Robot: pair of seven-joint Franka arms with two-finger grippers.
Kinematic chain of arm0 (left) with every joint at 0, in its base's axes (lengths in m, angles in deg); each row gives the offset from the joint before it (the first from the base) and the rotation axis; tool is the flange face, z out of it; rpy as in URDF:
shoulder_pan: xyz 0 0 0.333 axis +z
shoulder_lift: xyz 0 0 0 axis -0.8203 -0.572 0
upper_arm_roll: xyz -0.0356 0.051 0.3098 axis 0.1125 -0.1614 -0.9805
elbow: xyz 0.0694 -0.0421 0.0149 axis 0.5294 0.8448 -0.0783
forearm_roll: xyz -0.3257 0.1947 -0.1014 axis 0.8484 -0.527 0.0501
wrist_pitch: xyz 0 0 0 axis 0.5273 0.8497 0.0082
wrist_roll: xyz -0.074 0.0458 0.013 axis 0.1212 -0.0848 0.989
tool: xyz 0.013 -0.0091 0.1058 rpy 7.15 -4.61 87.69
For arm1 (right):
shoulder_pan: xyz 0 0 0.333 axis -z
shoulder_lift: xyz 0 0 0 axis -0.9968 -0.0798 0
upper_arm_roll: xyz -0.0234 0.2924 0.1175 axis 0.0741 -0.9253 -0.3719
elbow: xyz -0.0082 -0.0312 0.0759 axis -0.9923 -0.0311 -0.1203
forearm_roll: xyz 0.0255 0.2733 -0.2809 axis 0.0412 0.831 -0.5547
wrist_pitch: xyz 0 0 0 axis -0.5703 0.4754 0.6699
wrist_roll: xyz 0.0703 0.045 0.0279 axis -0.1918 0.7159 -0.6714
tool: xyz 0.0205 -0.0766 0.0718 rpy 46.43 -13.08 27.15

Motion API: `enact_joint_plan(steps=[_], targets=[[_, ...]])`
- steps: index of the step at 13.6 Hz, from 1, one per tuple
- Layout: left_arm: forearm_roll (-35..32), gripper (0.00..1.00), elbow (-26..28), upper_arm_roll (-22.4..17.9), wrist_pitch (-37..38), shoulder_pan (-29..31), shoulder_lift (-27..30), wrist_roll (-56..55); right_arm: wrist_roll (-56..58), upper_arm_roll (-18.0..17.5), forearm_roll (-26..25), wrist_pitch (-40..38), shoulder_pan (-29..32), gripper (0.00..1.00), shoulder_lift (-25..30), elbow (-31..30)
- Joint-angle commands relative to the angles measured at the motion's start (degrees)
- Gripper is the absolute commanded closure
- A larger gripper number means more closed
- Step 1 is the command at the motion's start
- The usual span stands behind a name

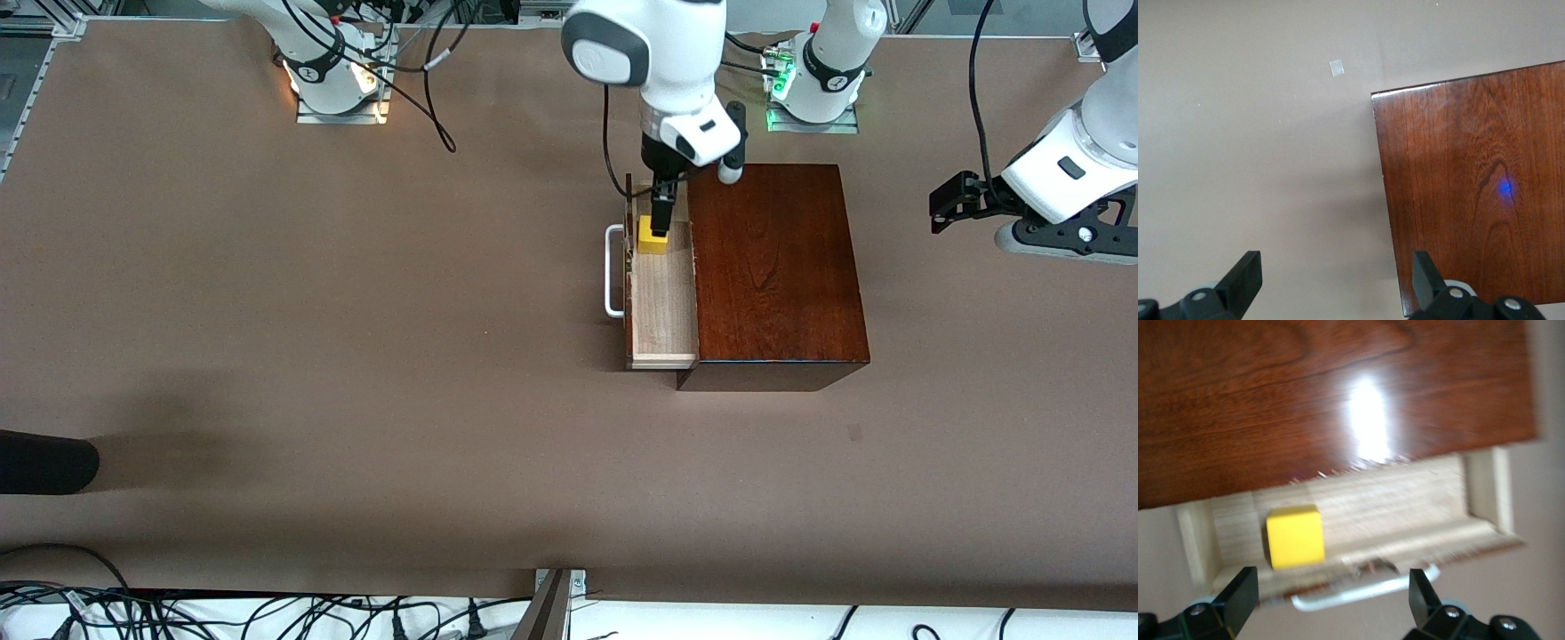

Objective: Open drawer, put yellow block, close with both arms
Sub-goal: 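Raise the right gripper away while the left gripper moves to the drawer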

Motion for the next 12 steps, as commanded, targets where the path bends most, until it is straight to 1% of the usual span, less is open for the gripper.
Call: enact_joint_plan(steps=[1, 2, 5, 7, 8, 9, 10, 11, 12], targets=[[1.5, 0.0, -0.3, 0.0, 4.9, -0.2, -1.8, 1.6, -2.9, 0.0, 1.4, -1.9, 5.8, 0.0, 5.8, -1.4], [1.5, 0.0, -0.5, 0.0, 6.9, -0.2, -3.1, 1.8, -2.7, -0.1, 2.8, -1.9, 9.2, 0.0, 7.6, -1.4], [2.4, 0.0, -0.8, 0.1, 14.8, -2.7, -4.3, 1.2, -3.2, -0.1, 3.4, -2.2, 16.4, 0.0, 10.2, -1.5], [9.6, 0.0, -3.9, 0.1, 20.4, -3.6, -4.6, 0.9, -3.2, 0.0, 3.3, -2.4, 20.1, 0.0, 11.6, -1.4], [13.1, 0.0, -5.7, 0.1, 22.2, -4.3, -5.7, 1.1, -3.1, 0.1, 4.3, -2.6, 22.6, 0.0, 13.2, -1.7], [16.2, 0.0, -6.7, 0.1, 22.3, -4.7, -6.3, 1.2, -3.3, 1.1, 5.8, -3.6, 24.6, 0.0, 15.9, -3.1], [18.6, 0.0, -6.9, 0.1, 21.9, -5.5, -6.3, 1.8, -3.6, 1.3, 7.8, -3.5, 25.9, 0.0, 17.3, -5.7], [20.5, 0.0, -7.2, 0.1, 21.2, -7.3, -7.3, 1.9, -3.5, 1.5, 10.5, -3.6, 28.6, 0.0, 20.2, -7.9], [21.6, 0.0, -8.8, 0.1, 18.8, -9.1, -9.1, 2.0, -3.5, 2.2, 14.0, -3.6, 31.4, 0.0, 22.8, -10.4]])
